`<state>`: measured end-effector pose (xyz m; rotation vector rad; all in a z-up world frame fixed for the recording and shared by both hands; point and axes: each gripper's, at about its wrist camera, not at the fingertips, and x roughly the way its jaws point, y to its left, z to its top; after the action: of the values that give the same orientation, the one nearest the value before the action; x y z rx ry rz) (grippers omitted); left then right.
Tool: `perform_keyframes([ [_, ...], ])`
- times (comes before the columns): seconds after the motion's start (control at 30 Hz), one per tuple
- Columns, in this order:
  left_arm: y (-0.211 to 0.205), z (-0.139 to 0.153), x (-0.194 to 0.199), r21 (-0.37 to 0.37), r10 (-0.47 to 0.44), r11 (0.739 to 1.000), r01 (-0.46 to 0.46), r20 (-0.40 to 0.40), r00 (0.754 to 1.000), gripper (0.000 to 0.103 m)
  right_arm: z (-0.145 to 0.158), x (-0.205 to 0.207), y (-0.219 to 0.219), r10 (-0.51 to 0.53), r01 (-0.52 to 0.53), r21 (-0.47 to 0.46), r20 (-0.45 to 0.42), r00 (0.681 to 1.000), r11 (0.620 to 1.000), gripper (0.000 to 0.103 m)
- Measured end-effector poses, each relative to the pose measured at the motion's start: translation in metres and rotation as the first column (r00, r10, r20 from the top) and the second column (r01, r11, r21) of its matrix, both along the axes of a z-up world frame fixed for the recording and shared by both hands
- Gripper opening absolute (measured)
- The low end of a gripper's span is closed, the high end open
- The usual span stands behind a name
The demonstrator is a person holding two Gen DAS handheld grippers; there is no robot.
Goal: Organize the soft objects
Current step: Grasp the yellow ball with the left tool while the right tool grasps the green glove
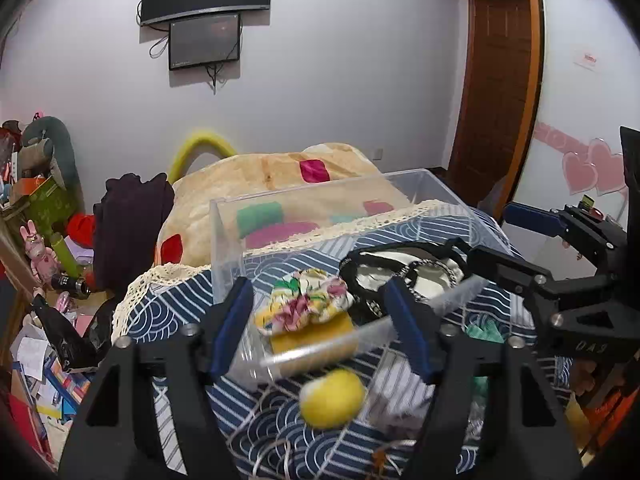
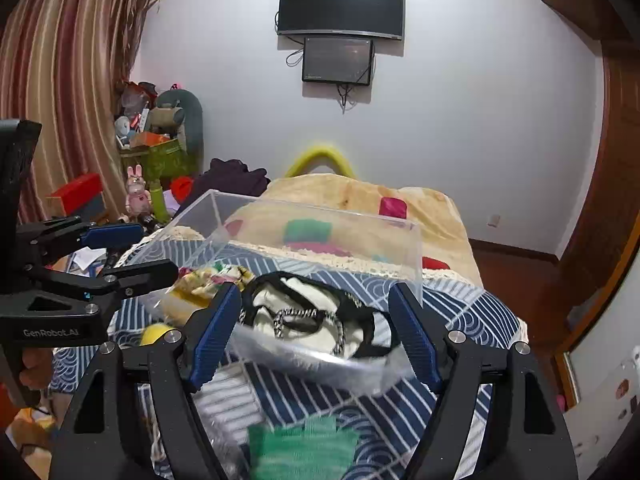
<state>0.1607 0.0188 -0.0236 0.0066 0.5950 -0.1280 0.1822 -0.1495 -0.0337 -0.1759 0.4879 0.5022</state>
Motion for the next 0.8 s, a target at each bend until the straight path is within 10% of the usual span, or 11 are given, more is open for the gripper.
perform_keyframes([
  [0.53, 0.007, -0.065, -0.018, 0.021, 0.027, 0.999, -0.024, -0.165, 0.986, 0.071, -0.076, -0.024, -0.03, -0.012, -0.003, -0.069, -0.219, 0.976, 0.998, 0.073],
  [0.8, 0.001, -0.08, -0.012, -0.036, -0.019, 0.999, 0.012, -0.202, 0.979, 0.041, -0.083, -0.021, -0.026, 0.035, -0.051, -0.059, -0.248, 0.968, 0.997, 0.029],
])
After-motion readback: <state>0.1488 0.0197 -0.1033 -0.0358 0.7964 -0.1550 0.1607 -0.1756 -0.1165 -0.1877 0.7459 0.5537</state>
